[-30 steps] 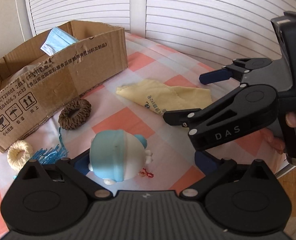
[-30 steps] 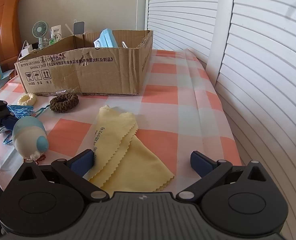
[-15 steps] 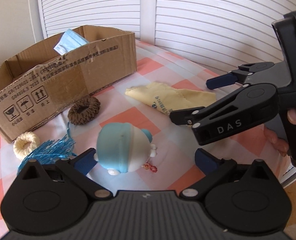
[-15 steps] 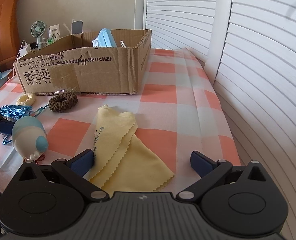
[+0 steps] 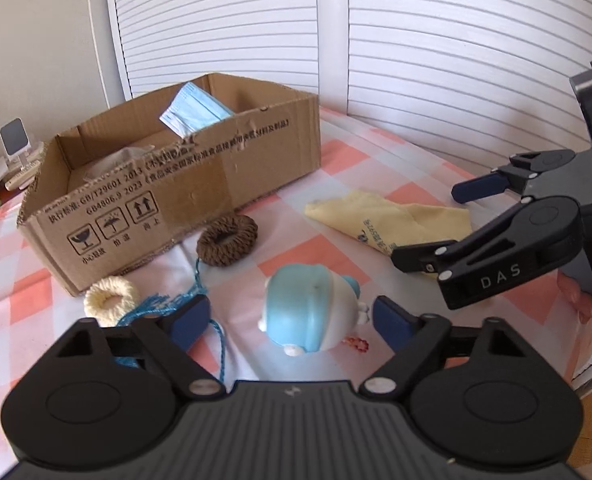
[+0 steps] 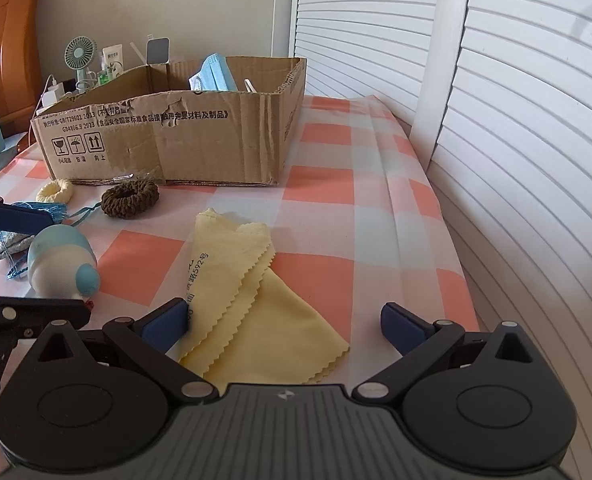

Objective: Organize soft objects
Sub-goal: 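Move the left tool to the light blue ball toy and close on it, then grasp the yellow cloth with the right tool while the left tool holds the blue ball, then carry the cloth and ball over the box and open both tools, then pull both tools back from the box toward the remaining items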

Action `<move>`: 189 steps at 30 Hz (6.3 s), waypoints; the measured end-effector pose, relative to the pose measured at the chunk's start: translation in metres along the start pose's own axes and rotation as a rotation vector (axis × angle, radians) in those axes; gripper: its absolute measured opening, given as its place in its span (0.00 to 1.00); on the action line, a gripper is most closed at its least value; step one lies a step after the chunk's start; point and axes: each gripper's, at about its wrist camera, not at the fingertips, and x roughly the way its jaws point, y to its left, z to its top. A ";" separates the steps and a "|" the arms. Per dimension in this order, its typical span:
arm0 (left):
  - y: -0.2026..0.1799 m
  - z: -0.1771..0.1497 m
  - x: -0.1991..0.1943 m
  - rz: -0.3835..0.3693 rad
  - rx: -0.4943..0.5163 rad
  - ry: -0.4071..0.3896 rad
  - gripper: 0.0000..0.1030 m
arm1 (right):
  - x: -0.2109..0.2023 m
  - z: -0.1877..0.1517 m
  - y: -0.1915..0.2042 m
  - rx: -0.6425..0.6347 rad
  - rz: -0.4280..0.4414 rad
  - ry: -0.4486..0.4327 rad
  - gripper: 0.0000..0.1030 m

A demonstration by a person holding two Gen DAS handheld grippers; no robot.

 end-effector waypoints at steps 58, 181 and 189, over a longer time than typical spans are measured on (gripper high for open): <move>0.028 -0.001 -0.040 -0.087 -0.116 -0.034 0.50 | -0.001 0.062 0.018 -0.438 0.100 0.031 0.71; 0.096 -0.007 -0.076 0.229 -0.169 -0.041 0.99 | 0.094 0.252 0.076 -0.353 0.063 -0.079 0.94; 0.099 -0.013 -0.080 0.228 -0.174 -0.032 0.99 | 0.062 0.242 0.075 -0.313 0.070 -0.084 0.99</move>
